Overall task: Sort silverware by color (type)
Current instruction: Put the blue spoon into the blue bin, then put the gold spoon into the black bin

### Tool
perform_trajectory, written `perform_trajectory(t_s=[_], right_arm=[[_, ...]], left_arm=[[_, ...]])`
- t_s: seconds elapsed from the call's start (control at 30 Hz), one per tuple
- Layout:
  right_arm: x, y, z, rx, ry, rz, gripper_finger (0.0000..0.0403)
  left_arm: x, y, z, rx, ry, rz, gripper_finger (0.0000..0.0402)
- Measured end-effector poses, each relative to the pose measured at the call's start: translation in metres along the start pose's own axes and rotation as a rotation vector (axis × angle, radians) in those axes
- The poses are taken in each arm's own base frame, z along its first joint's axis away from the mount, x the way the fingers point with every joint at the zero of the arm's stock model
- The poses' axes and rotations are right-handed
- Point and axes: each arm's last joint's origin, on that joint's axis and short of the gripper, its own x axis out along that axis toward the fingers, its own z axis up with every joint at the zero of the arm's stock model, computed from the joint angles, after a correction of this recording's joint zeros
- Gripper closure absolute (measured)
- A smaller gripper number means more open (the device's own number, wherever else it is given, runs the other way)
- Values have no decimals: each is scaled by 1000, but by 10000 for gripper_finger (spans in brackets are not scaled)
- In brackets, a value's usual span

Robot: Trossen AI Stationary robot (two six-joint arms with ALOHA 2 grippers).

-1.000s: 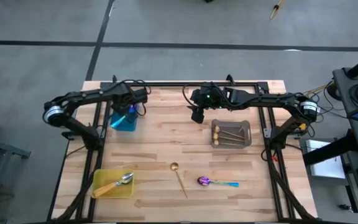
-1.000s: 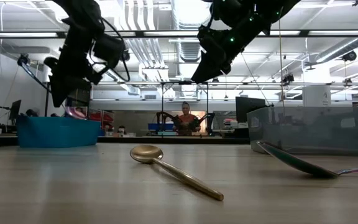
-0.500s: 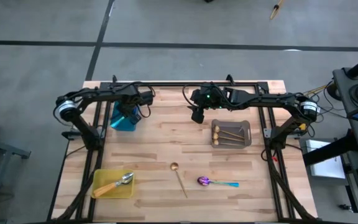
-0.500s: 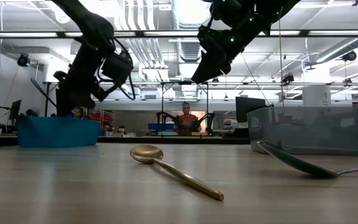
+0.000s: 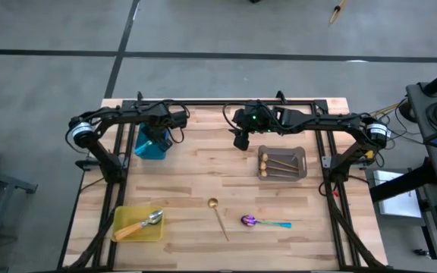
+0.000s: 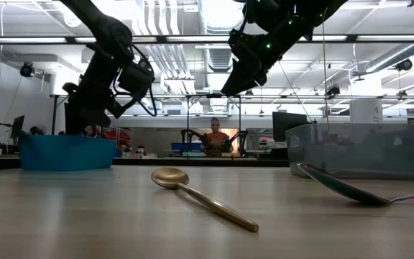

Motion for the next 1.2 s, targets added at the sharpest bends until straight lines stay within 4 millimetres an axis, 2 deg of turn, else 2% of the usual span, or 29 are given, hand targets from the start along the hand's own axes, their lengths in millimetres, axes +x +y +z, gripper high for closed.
perform_trajectory(t_s=[0.2,0.37,0.5,0.7,0.83,0.97,1.2], right_arm=[[0,0,0,3,-4,-1,209],[0,0,0,35,-4,0,209],[0,0,1,89,-15,0,209],[0,6,7,197,-66,16,209],[-1,21,10,224,-83,53,209],[4,46,8,222,-74,112,209],[4,90,3,242,-15,210,209]], left_arm=[[-5,-1,-3,0,-25,-5,334],[-22,-3,-14,-10,-124,-35,331],[-45,-11,-28,-32,-290,-104,331],[-89,-36,-55,21,-673,-266,331],[-111,-59,-81,144,-922,-361,331],[-127,-81,-106,272,-1111,-404,331],[-140,-109,-140,397,-1249,-462,331]])
